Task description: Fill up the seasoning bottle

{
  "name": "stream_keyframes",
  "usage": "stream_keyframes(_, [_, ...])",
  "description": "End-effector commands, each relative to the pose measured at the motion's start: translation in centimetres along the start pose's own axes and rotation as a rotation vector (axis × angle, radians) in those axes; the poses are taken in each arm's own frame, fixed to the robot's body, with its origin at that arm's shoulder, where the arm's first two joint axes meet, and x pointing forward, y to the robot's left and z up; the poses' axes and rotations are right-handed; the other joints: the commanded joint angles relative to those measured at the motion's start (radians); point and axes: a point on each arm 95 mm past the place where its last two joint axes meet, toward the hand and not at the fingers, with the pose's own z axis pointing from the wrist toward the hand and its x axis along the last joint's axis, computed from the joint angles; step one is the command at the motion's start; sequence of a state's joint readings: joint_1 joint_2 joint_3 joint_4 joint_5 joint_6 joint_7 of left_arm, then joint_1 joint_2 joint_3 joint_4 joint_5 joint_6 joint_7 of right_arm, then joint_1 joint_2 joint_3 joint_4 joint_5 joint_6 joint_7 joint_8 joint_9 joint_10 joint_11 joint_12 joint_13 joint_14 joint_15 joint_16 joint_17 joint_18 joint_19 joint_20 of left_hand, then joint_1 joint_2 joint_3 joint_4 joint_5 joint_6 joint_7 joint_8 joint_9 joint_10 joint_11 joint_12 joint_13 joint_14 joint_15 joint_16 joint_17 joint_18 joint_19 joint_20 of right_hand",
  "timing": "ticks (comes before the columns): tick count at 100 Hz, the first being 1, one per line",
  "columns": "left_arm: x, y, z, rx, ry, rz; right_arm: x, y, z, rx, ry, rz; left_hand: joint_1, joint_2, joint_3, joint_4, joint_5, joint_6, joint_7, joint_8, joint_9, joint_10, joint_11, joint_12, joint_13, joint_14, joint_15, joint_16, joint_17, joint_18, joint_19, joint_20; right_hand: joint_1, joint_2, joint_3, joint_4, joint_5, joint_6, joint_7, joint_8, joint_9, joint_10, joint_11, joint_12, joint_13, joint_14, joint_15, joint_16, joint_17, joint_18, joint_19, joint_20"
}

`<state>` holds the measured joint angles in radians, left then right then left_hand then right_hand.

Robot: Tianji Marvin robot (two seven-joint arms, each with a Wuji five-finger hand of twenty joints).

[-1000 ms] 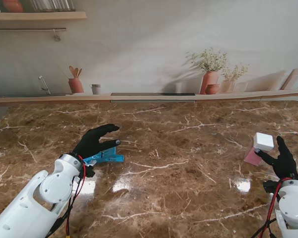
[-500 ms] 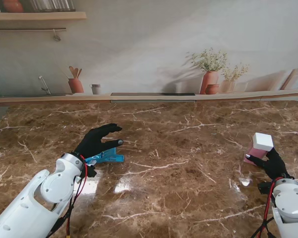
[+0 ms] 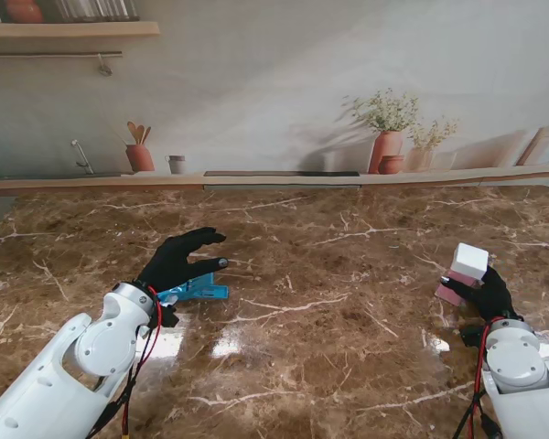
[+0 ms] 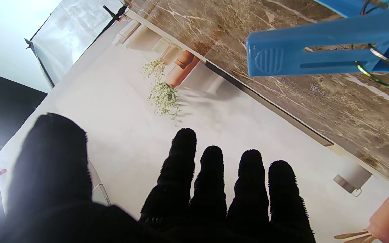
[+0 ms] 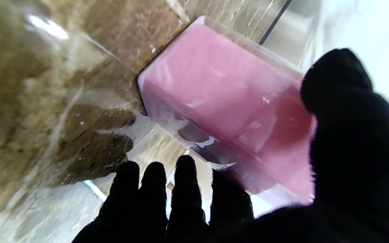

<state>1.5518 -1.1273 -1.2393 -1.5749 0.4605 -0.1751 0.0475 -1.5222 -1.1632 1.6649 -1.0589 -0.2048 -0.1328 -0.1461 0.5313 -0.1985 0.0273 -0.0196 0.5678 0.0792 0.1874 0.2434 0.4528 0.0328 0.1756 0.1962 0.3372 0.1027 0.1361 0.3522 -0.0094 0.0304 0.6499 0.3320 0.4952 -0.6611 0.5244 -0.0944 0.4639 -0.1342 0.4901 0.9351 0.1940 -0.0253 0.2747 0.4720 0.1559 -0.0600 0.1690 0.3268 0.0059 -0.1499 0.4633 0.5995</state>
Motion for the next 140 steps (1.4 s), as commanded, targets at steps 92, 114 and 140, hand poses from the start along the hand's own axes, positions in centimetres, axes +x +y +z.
stream_keyframes(92, [0.3,0.3,-0.1,-0.003,0.001,0.001,-0.5,-5.6,0.9,0.020,-0.024,0.142,0.019,0.057,-0.035,0.015,0.045,-0.053,0.029,0.021,-0.024,-0.019,0.005,-0.010,-0.014,-0.051,-0.013,-0.006,-0.009,-0.041,-0.005,-0.004,-0.100,-0.467,0.714,-0.122,0.294,-0.193,0.173,-0.062,0.133,-0.066,0.179,0.268,-0.022,-0.051,0.321,0.222,0.001,0.102,0.096,0.132])
stream_keyframes(114, [0.5,0.3,-0.1,-0.004,0.007,0.000,0.7,-6.6,1.4,-0.069,0.012,0.226,0.021,0.061,-0.036,0.014,0.047,-0.052,0.029,0.022,-0.023,-0.020,0.006,-0.010,-0.014,-0.051,-0.012,-0.006,-0.010,-0.041,-0.002,-0.003,-0.042,-0.507,0.687,-0.282,0.620,-0.249,0.522,0.227,0.518,-0.110,0.047,-0.072,0.314,-0.101,0.113,0.009,0.179,0.197,0.179,0.145])
stream_keyframes(140, [1.2,0.0,-0.3,0.004,0.022,0.006,5.1,-5.9,0.9,-0.132,0.131,0.285,0.023,0.063,-0.037,0.014,0.051,-0.054,0.031,0.023,-0.018,-0.022,0.007,-0.009,-0.010,-0.051,-0.010,-0.005,-0.007,-0.039,-0.001,-0.003,0.065,-0.513,0.679,-0.245,0.827,-0.167,0.739,0.364,1.050,-0.066,0.193,0.116,0.946,0.044,0.283,0.145,0.468,0.249,0.470,0.099])
